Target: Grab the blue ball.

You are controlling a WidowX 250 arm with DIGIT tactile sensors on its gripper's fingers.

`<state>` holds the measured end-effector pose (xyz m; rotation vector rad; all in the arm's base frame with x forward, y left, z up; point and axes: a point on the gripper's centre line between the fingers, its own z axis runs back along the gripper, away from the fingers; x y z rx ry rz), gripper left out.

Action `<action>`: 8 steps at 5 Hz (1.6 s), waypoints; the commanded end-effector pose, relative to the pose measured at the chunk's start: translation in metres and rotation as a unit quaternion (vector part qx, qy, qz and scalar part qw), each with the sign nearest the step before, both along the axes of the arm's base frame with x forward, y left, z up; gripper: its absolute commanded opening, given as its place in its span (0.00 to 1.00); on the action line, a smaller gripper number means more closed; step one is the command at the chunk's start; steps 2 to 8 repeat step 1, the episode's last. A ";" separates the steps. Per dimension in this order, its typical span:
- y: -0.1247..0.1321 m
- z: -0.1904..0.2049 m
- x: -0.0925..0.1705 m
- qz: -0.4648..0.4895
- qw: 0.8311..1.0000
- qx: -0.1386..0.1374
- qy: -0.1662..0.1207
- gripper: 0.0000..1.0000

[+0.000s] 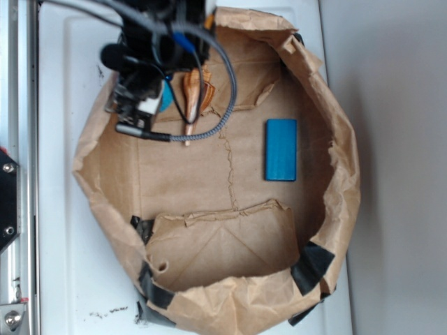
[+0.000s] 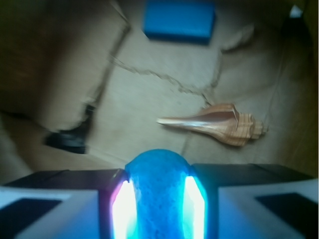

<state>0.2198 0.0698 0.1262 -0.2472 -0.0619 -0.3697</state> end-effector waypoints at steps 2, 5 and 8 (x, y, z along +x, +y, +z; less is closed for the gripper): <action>0.009 0.024 -0.005 0.013 0.999 0.004 -0.039 0.00; 0.009 0.024 -0.005 0.013 0.999 0.004 -0.039 0.00; 0.009 0.024 -0.005 0.013 0.999 0.004 -0.039 0.00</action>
